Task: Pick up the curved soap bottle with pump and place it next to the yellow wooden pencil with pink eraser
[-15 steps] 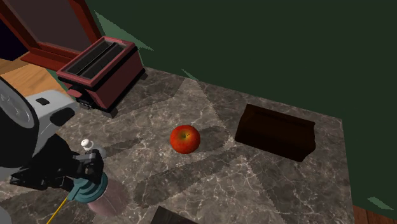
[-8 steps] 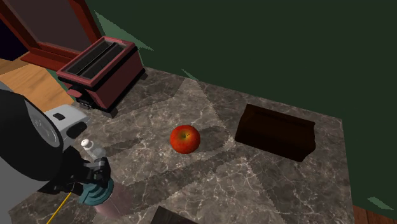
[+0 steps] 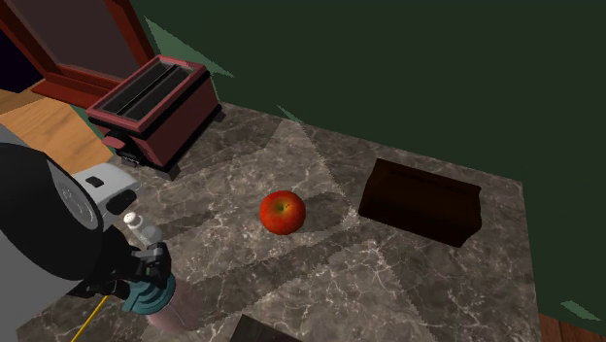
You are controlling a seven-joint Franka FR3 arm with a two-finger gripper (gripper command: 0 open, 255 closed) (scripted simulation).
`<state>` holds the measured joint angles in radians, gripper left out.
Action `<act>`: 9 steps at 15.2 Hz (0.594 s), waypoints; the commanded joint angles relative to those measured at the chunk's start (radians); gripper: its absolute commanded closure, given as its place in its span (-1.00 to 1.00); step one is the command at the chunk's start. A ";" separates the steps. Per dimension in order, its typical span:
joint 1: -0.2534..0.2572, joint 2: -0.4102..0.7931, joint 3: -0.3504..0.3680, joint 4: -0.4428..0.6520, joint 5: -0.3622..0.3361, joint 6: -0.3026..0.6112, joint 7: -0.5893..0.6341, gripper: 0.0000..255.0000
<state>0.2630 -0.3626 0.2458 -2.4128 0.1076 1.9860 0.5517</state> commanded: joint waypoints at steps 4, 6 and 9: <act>0.000 0.000 0.000 0.000 0.000 0.000 0.000 -1.00; 0.000 0.000 0.000 0.000 0.000 0.000 0.000 -1.00; -0.002 -0.020 -0.009 0.085 -0.004 -0.105 -0.001 -1.00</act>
<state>0.2605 -0.3710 0.2403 -2.3514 0.1040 1.9181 0.5516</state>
